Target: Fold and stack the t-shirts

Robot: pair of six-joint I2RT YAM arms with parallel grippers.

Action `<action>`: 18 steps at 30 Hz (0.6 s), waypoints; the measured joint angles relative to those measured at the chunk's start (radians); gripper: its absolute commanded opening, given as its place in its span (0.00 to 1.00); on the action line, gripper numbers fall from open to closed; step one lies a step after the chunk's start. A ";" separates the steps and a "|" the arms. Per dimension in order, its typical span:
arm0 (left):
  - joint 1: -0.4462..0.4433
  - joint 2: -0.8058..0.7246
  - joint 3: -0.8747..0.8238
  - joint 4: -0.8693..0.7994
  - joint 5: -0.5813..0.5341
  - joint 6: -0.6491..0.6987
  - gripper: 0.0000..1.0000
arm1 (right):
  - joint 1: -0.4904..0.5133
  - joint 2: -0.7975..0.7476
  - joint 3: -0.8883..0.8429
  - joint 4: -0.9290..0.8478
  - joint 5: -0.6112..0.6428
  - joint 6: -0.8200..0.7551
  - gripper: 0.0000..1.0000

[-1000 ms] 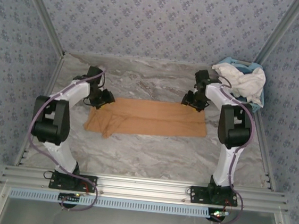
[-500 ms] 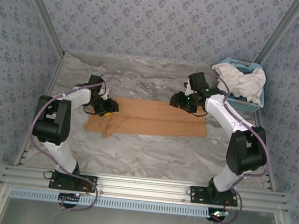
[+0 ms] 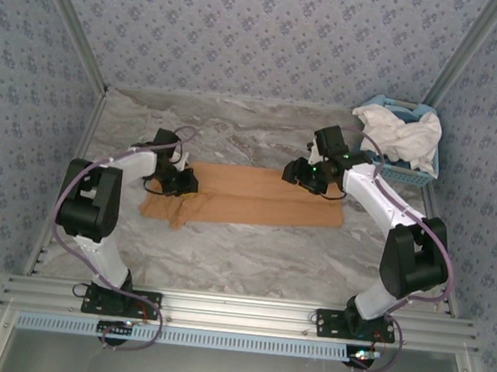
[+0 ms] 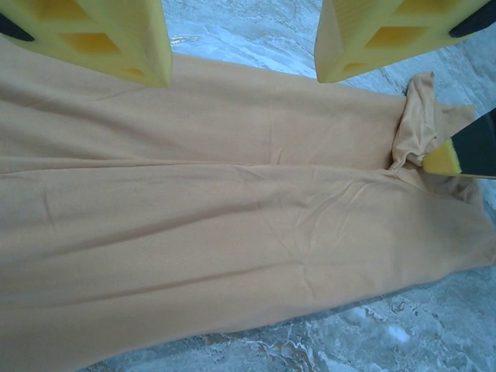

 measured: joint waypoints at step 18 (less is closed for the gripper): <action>-0.172 -0.073 -0.025 -0.090 0.029 -0.217 0.07 | -0.003 -0.030 -0.051 -0.005 -0.022 0.000 0.52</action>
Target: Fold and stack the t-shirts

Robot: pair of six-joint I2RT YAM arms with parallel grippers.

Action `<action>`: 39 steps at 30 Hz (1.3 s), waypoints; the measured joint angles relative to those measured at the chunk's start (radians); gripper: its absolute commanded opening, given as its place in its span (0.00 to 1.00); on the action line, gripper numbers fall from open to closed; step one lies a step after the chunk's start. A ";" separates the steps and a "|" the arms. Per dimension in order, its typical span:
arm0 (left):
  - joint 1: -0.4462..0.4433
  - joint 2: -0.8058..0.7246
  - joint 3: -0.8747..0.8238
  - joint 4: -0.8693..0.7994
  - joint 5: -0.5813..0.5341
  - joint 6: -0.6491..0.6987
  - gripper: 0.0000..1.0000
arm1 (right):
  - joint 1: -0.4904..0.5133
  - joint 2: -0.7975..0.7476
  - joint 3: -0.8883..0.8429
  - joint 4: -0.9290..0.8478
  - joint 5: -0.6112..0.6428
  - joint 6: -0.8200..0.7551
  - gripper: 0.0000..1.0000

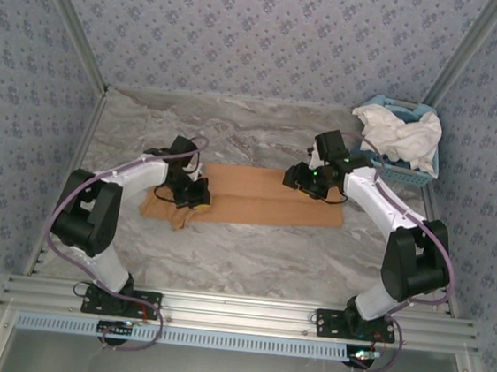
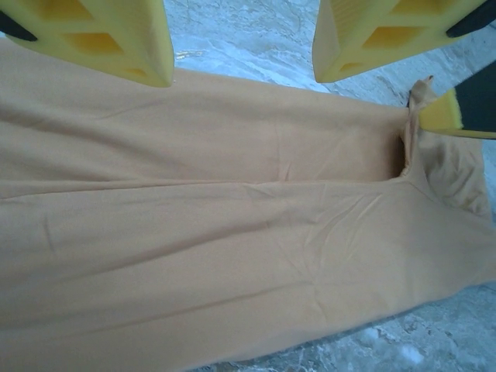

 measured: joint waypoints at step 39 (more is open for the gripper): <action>0.410 -0.143 -0.163 -0.013 -0.092 -0.129 0.38 | 0.031 0.074 -0.095 0.113 -0.126 0.005 0.51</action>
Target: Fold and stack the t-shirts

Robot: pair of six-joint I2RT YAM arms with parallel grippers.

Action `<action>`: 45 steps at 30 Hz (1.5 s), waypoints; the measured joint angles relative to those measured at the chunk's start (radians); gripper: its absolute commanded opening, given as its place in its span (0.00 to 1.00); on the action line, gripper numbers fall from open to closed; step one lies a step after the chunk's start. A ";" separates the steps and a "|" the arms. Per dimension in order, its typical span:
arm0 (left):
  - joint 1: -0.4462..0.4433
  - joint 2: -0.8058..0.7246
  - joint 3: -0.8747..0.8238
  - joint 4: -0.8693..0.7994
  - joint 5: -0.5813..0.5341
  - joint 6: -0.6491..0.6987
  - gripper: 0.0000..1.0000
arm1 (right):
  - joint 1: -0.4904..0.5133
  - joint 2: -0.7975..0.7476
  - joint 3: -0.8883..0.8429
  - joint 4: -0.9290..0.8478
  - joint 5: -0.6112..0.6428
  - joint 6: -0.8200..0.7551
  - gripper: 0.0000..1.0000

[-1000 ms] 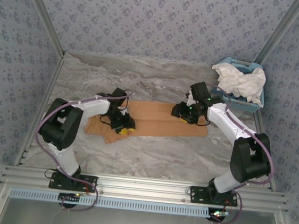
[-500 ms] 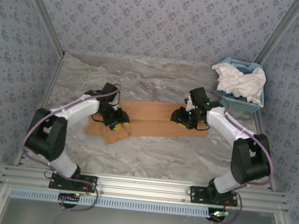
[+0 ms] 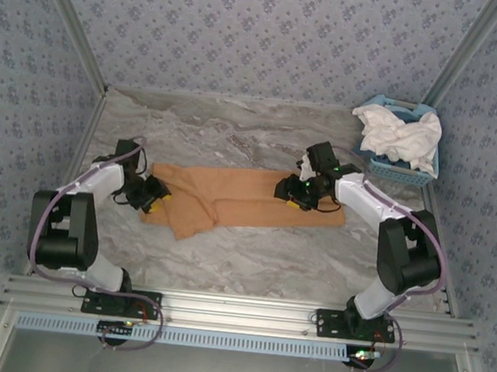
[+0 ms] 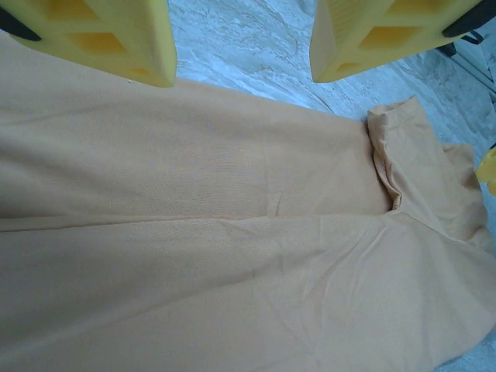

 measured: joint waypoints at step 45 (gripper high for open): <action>-0.021 0.148 0.146 -0.016 -0.071 0.116 0.11 | -0.005 0.017 0.000 0.021 -0.010 0.029 0.50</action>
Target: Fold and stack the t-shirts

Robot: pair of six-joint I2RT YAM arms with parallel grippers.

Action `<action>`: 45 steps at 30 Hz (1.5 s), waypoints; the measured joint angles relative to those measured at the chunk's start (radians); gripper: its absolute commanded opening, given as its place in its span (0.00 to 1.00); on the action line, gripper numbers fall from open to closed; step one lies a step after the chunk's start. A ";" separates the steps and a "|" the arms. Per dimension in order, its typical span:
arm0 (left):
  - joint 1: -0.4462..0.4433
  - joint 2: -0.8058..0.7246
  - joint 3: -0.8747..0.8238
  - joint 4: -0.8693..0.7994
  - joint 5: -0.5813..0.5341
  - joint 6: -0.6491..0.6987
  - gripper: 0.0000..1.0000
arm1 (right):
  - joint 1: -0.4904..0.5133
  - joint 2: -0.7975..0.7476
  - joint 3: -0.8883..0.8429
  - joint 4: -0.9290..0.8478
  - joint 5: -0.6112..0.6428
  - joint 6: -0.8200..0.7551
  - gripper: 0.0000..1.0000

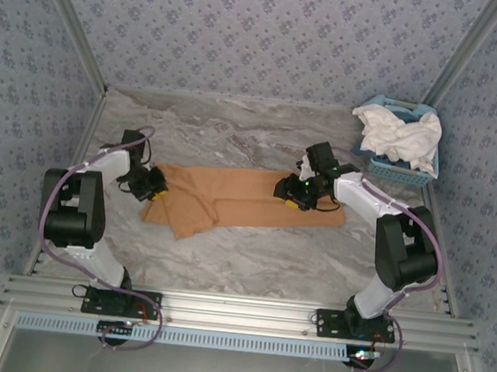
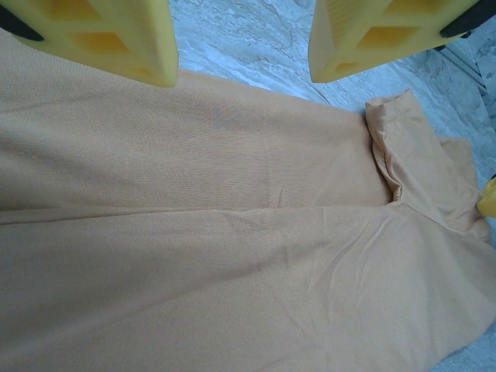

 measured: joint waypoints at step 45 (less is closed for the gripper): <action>-0.046 0.217 0.560 -0.431 -0.070 -0.047 0.00 | -0.005 0.000 0.000 0.010 -0.008 0.001 0.49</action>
